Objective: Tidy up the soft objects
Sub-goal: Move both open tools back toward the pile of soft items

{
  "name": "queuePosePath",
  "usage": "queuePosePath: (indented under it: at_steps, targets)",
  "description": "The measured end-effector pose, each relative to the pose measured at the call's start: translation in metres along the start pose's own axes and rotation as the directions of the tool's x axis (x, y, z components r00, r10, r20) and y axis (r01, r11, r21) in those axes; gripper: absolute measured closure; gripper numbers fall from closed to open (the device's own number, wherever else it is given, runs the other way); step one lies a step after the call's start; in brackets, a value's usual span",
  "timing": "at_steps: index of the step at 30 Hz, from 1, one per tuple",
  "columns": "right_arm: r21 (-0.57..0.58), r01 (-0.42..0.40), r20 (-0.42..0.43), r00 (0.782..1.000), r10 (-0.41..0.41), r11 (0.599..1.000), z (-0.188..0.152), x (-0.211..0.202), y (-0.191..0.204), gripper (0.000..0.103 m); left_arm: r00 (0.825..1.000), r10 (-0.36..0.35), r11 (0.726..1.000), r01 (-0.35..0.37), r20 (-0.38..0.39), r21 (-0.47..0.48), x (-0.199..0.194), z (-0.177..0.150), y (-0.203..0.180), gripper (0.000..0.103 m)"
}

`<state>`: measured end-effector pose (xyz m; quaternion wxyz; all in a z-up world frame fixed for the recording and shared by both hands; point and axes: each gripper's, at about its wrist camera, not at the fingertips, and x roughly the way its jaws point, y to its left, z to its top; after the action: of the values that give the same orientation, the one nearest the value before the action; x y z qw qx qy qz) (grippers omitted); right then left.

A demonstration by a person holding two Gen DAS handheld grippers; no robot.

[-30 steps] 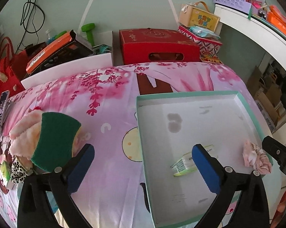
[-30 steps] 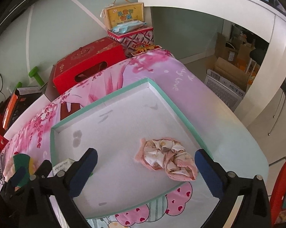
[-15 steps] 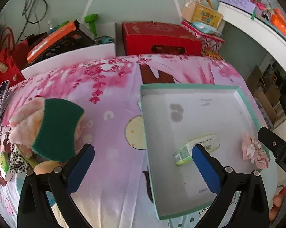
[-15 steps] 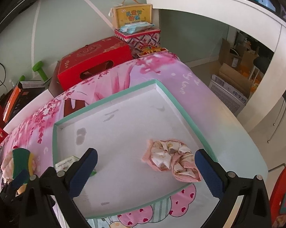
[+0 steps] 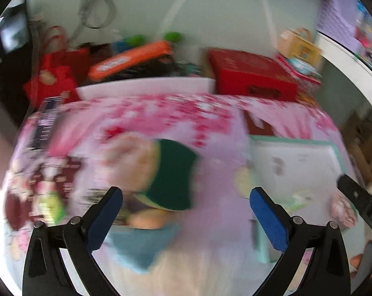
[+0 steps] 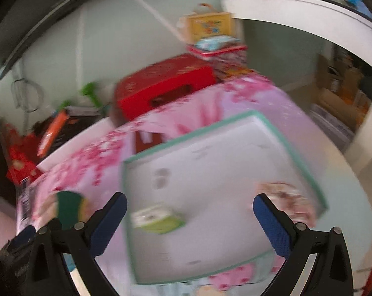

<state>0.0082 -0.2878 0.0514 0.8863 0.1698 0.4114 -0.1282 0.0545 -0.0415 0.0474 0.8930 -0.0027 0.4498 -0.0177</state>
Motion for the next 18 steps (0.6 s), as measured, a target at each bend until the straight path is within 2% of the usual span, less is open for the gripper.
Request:
queuePosePath:
  at_steps: [3,9,11,18]
  targets:
    - [-0.053,-0.063,-0.020,0.998,0.062,0.997,-0.006,0.003,0.031,0.000,0.994,0.108,0.993,-0.108,0.016,-0.045,-0.008,0.002,0.036,0.001]
    - [-0.138,-0.134,-0.077,0.989,0.124,0.981,-0.021,0.014,0.077,0.000,0.954,0.299,0.945,-0.297,-0.007,-0.141,-0.018,-0.004,0.107,0.001]
    - [-0.156,-0.154,-0.091,0.986,0.141,0.976,-0.025,0.018,0.090,0.000,0.950,0.310,0.934,-0.309,-0.026,-0.176,-0.018,-0.009,0.124,0.001]
    - [-0.229,-0.228,-0.151,0.969,0.197,0.946,-0.044,0.024,0.131,0.000,0.961,0.253,0.915,-0.275,-0.111,-0.295,-0.005,-0.024,0.168,0.001]
